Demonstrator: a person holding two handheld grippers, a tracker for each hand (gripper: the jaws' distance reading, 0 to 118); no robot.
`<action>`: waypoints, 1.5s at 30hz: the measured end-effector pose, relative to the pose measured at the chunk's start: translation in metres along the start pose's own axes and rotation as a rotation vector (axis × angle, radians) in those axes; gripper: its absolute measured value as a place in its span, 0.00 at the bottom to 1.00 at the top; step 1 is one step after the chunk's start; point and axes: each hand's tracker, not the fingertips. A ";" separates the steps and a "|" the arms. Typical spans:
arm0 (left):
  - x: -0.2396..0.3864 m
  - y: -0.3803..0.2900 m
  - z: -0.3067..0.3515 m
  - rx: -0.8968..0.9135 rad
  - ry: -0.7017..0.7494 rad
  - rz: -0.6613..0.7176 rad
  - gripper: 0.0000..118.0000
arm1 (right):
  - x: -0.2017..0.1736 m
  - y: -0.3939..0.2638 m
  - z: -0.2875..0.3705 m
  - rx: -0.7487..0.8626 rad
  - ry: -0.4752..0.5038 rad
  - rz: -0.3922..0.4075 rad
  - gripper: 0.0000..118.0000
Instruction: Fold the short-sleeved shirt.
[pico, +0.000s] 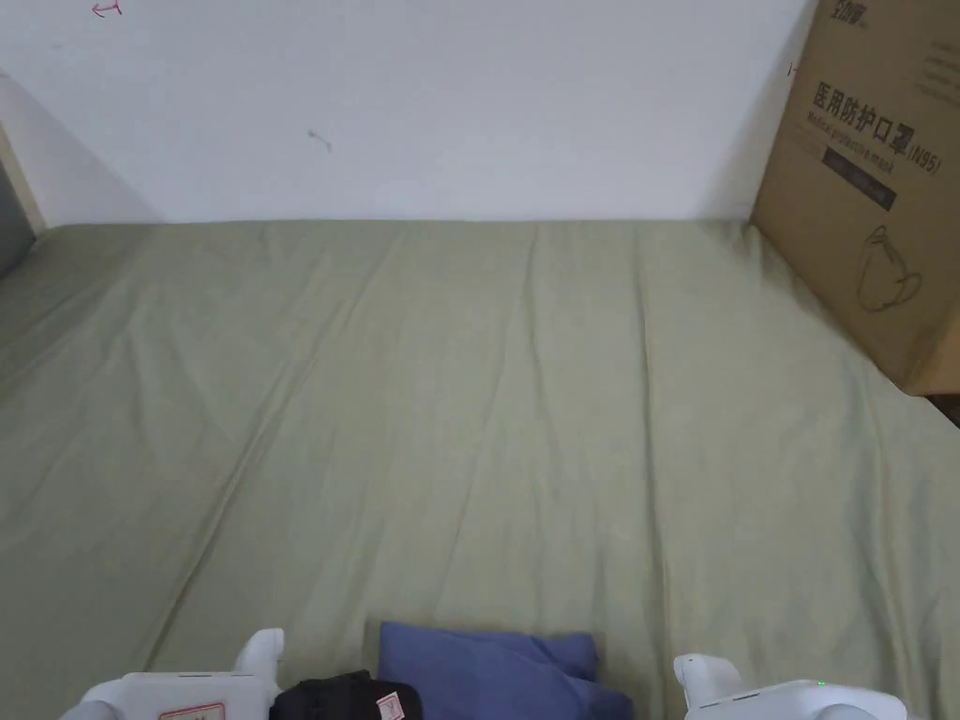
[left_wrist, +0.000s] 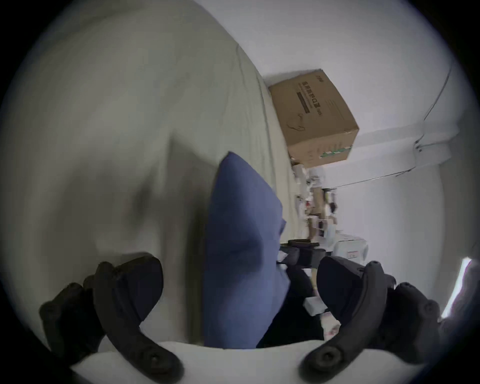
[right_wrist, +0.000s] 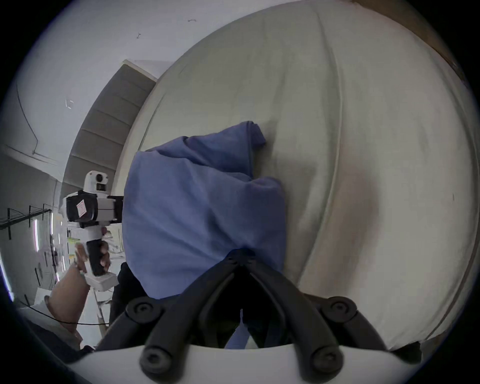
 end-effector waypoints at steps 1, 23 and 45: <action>-0.002 0.001 -0.011 -0.024 -0.054 0.015 1.00 | 0.001 0.000 0.000 0.000 0.004 -0.006 0.00; 0.070 -0.012 0.011 0.078 0.194 -0.231 0.29 | -0.033 -0.009 0.052 0.123 -0.041 0.030 0.00; -0.003 0.090 0.239 0.097 1.081 -0.286 0.58 | -0.084 -0.005 0.095 0.190 -0.140 0.148 0.00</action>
